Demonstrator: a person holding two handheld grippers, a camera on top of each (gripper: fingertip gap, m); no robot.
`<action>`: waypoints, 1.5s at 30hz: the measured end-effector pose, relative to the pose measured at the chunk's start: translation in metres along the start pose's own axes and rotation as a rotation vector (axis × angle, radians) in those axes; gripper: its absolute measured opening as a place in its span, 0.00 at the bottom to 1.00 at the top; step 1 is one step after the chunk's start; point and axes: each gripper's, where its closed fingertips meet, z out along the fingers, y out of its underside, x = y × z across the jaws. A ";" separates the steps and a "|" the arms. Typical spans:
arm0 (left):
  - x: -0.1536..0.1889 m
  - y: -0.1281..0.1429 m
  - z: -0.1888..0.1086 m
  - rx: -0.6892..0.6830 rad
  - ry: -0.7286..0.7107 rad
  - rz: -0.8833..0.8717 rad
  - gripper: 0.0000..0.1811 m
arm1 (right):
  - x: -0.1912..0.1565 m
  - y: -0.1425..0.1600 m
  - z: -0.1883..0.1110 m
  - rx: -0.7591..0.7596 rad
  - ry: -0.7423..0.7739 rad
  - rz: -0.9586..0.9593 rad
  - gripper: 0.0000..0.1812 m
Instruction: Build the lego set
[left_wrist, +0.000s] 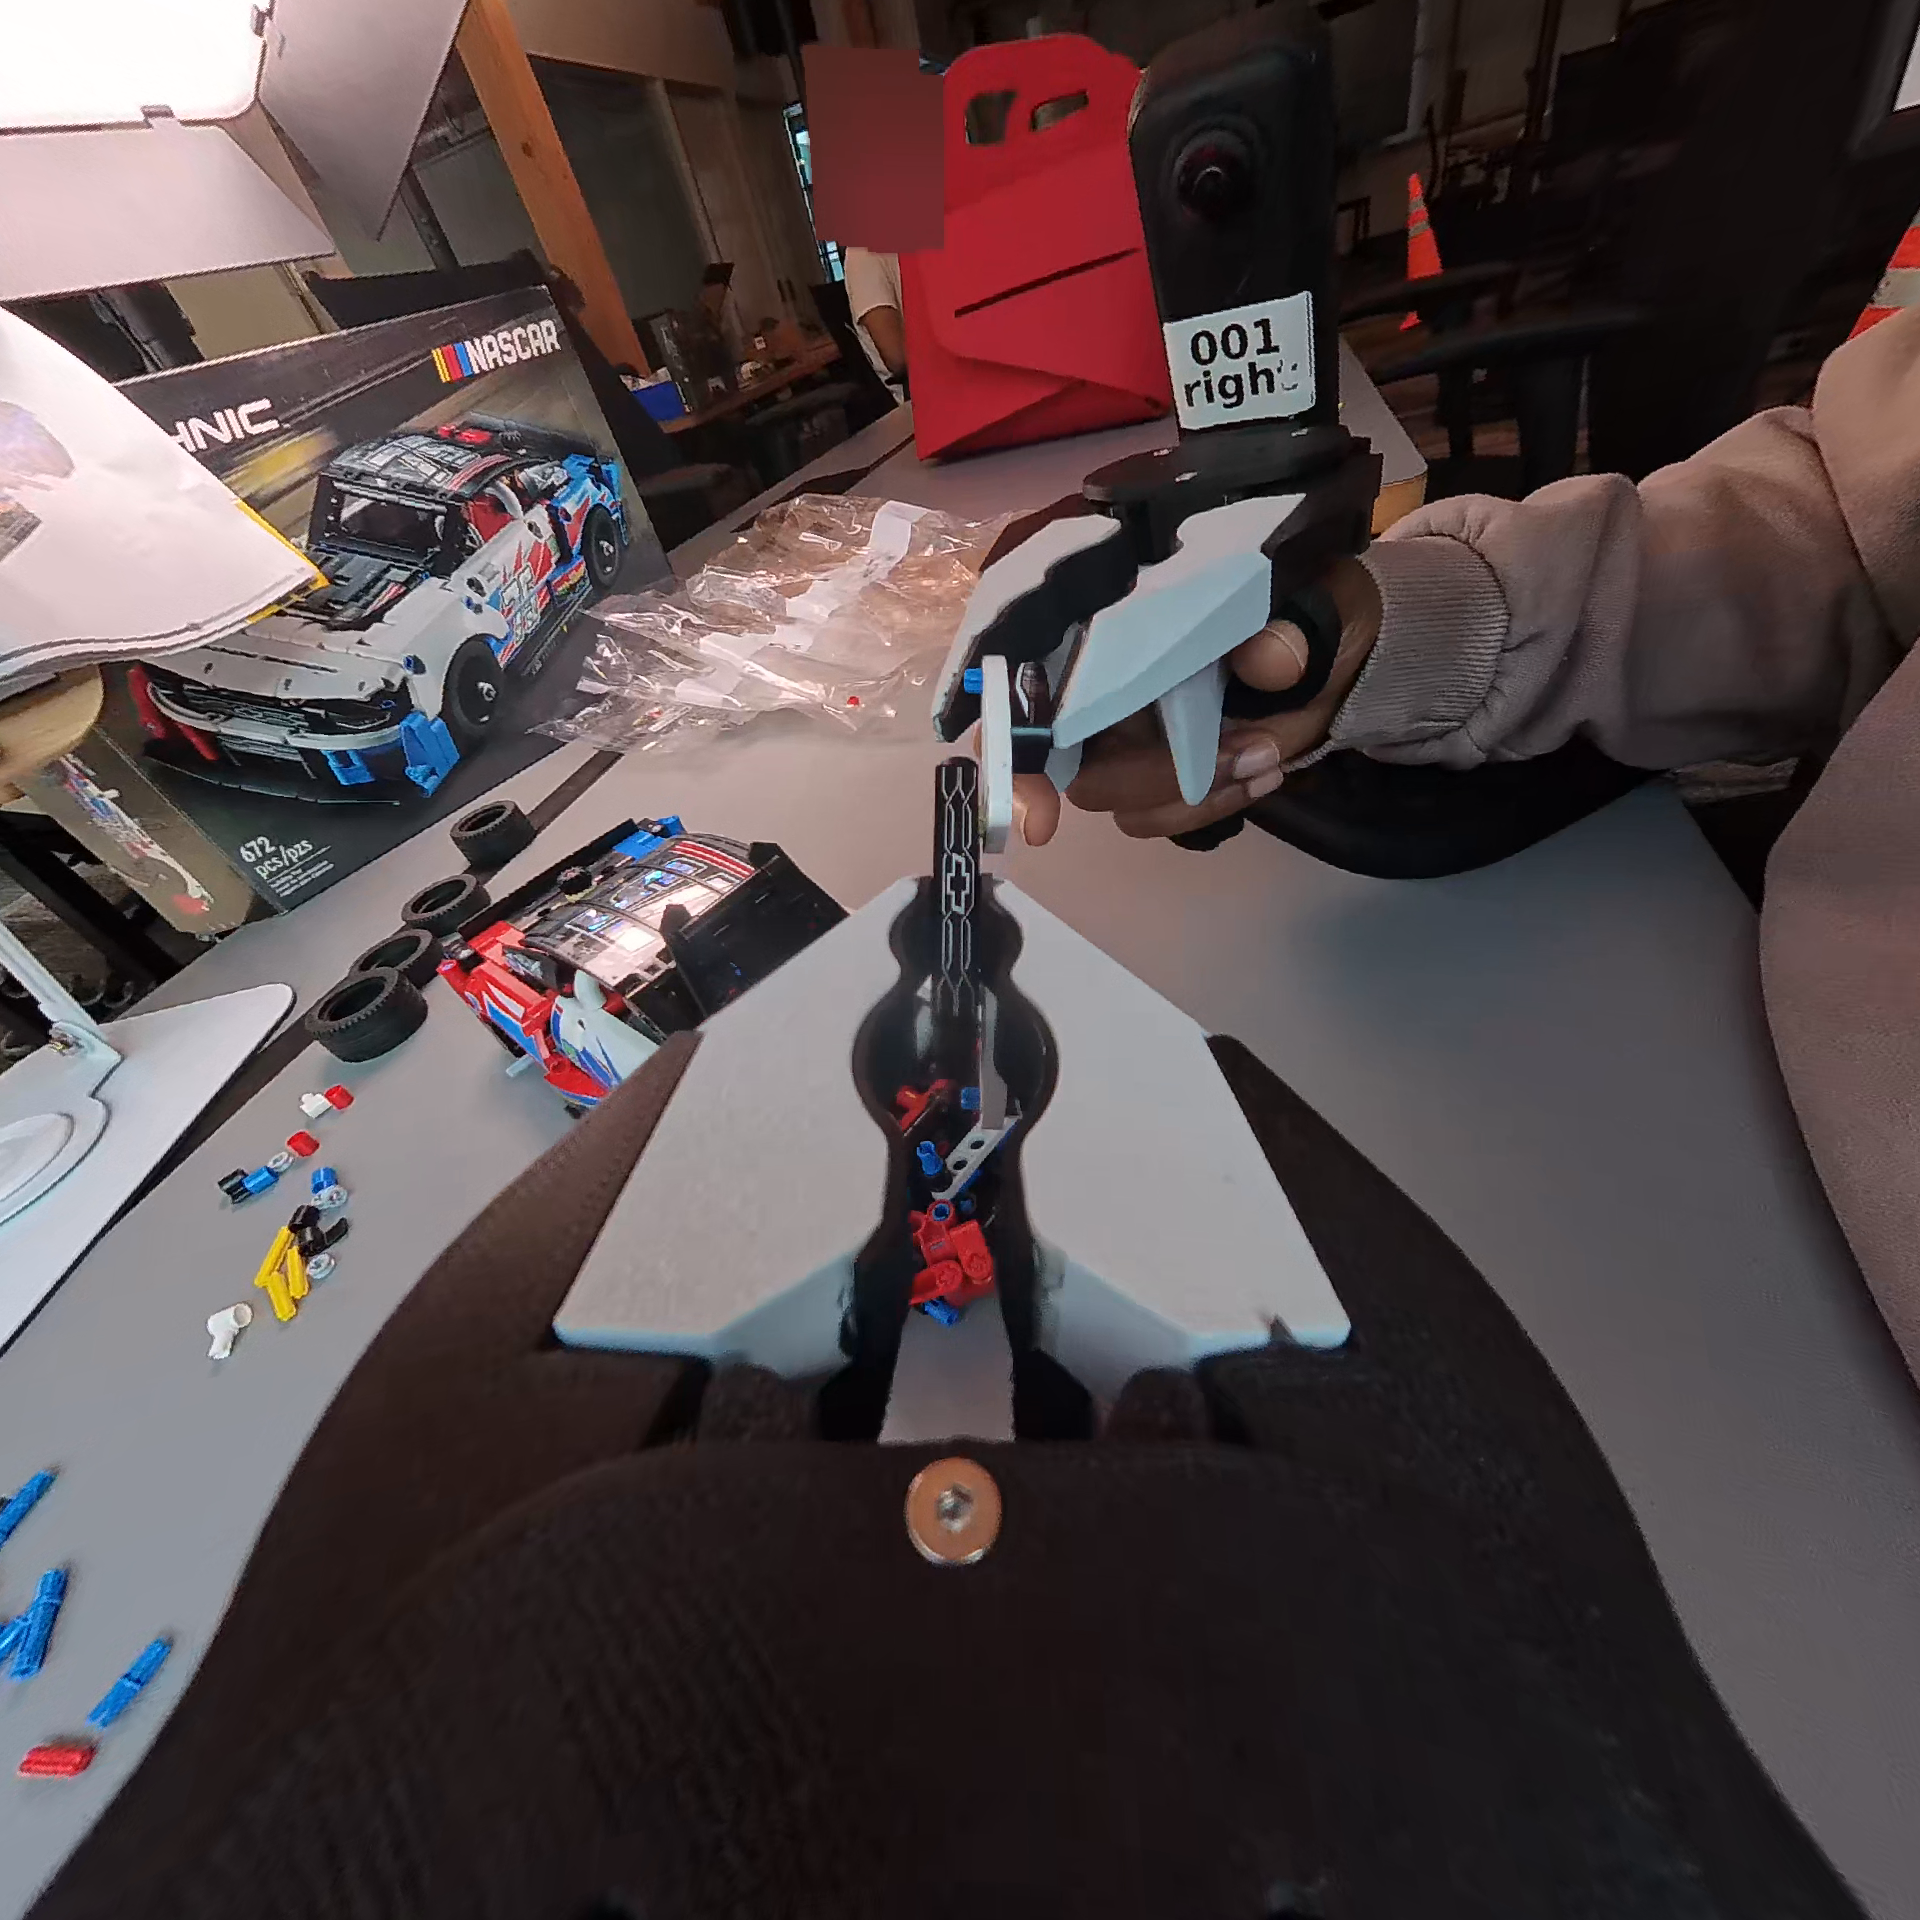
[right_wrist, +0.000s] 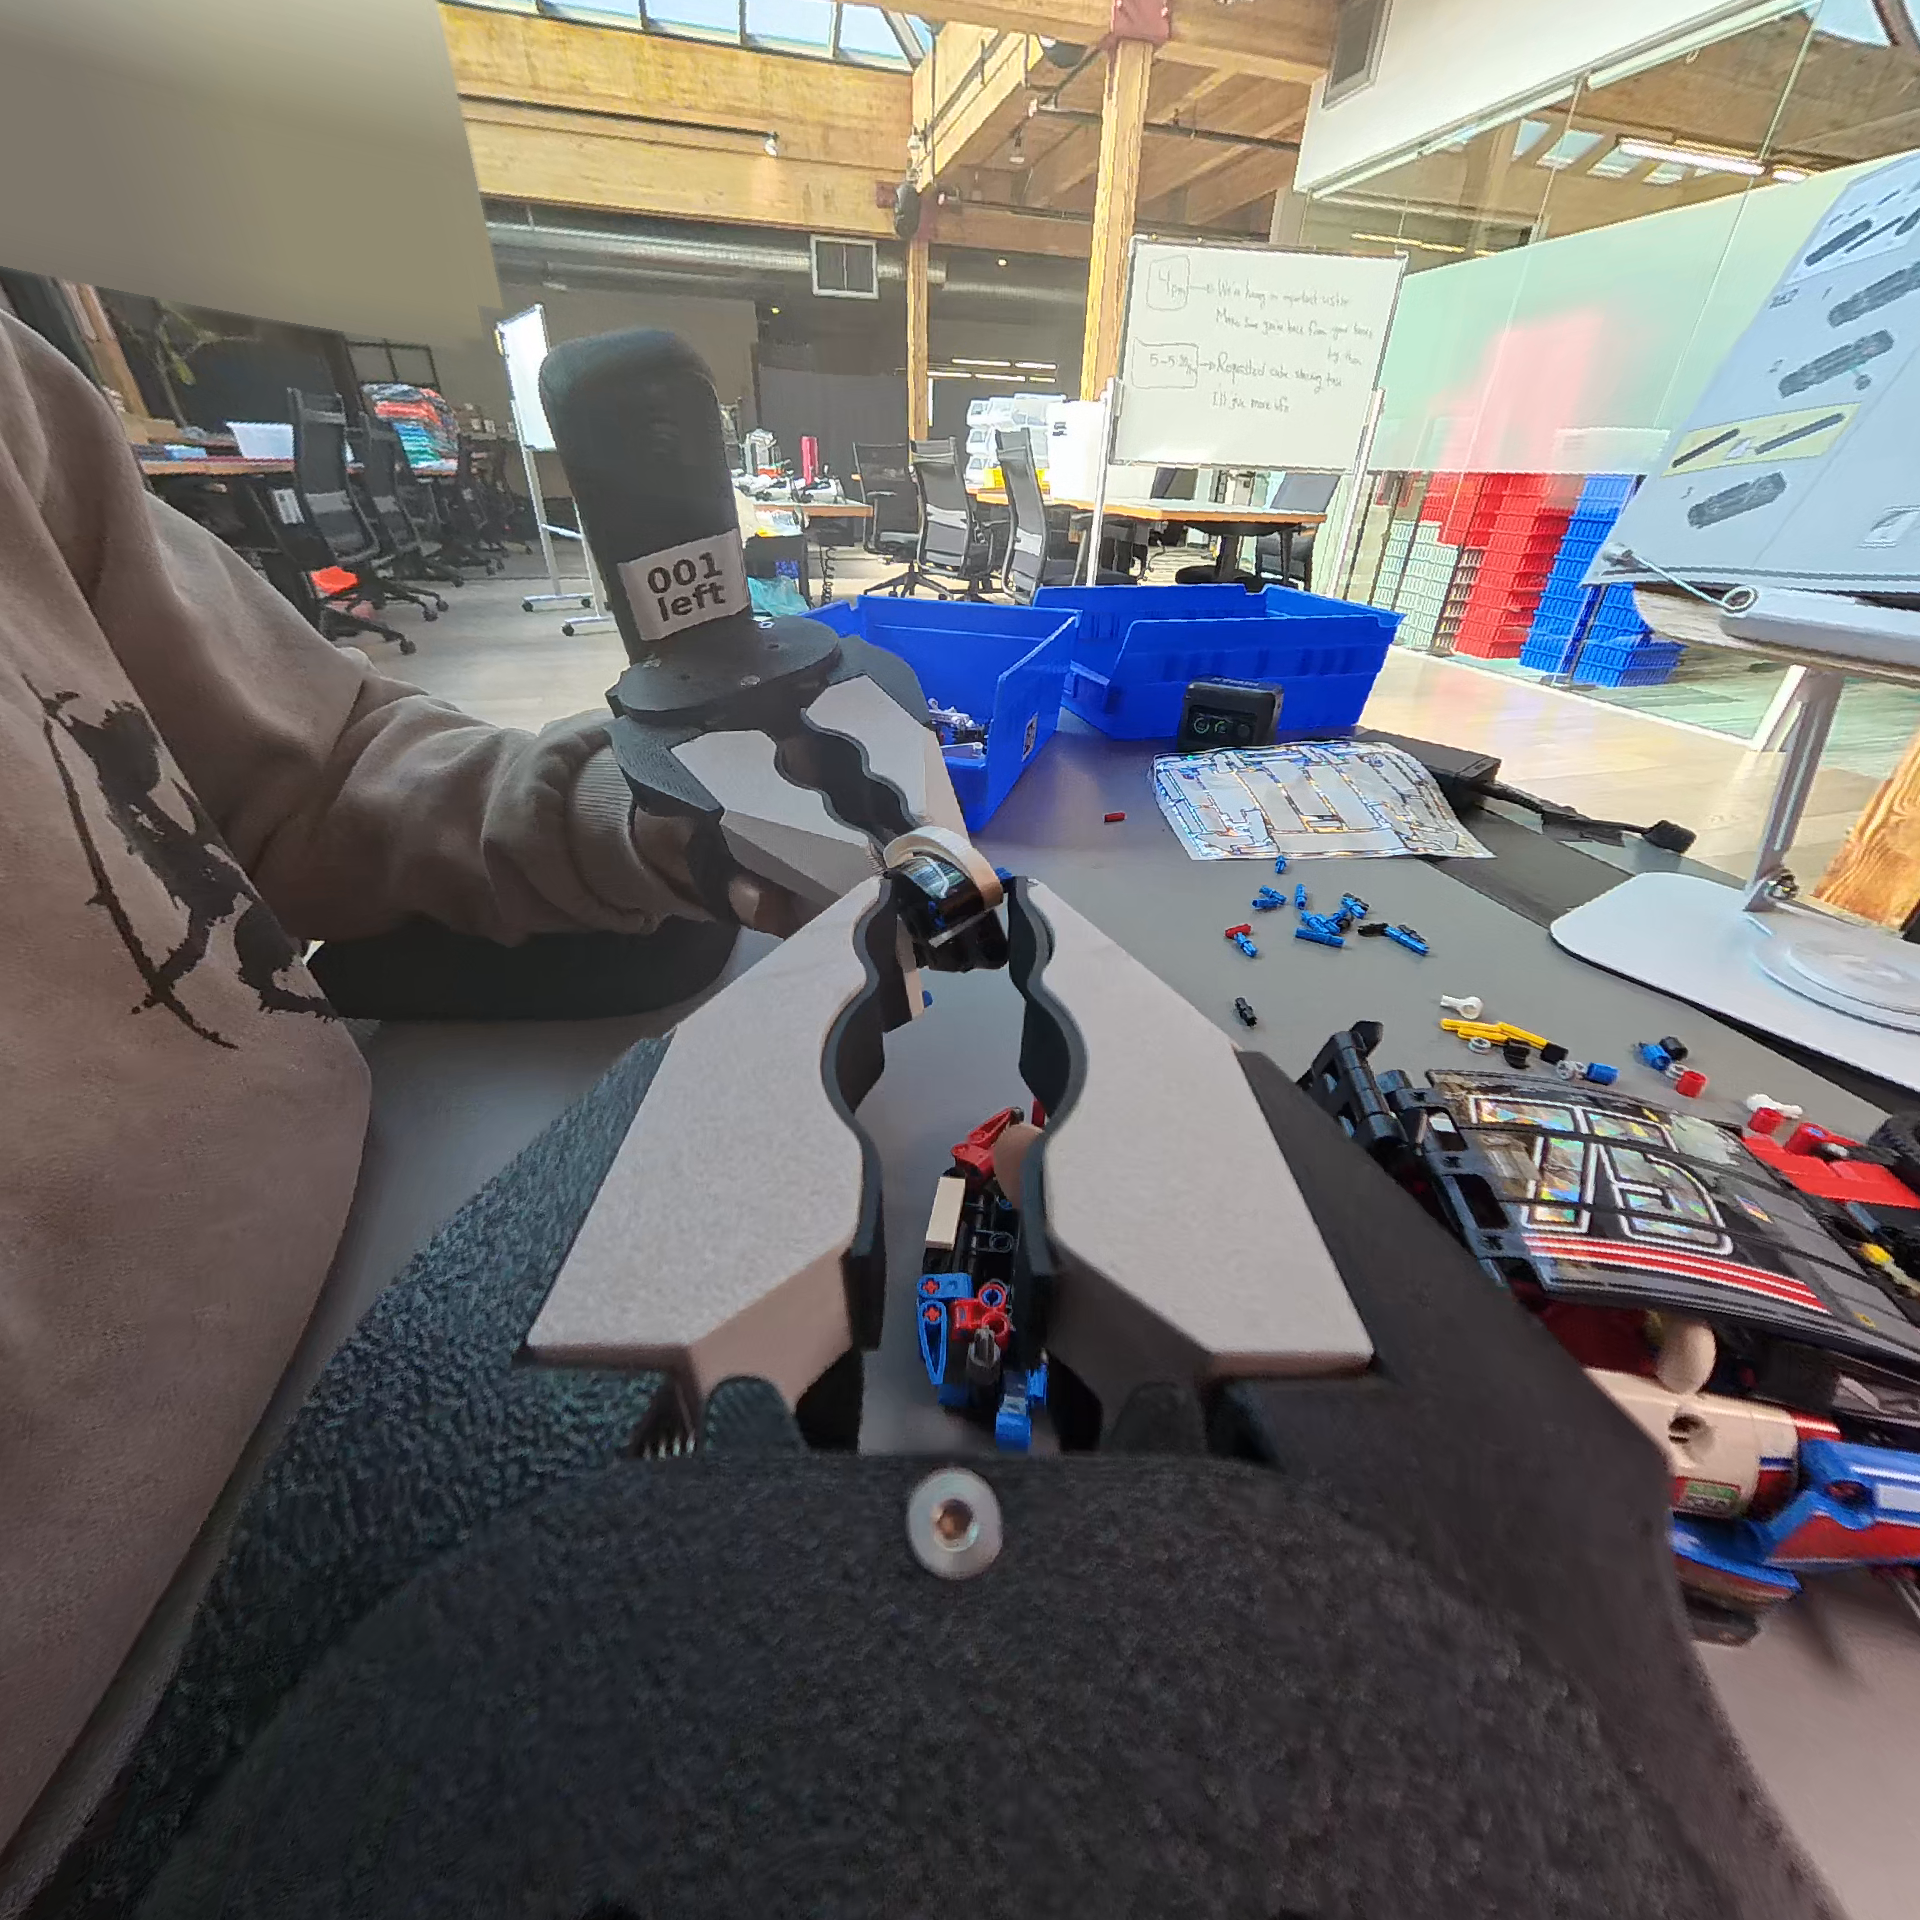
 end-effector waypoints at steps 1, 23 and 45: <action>0.002 0.001 0.000 -0.008 0.015 -0.012 0.03 | -0.001 0.001 0.000 -0.006 -0.006 -0.008 0.10; 0.038 0.008 -0.006 -0.085 0.407 -0.361 0.29 | -0.042 0.023 0.008 -0.343 -0.375 -0.078 0.10; 0.001 -0.016 -0.001 0.140 0.238 -0.529 0.10 | 0.004 -0.007 0.035 -0.152 -0.164 0.023 0.16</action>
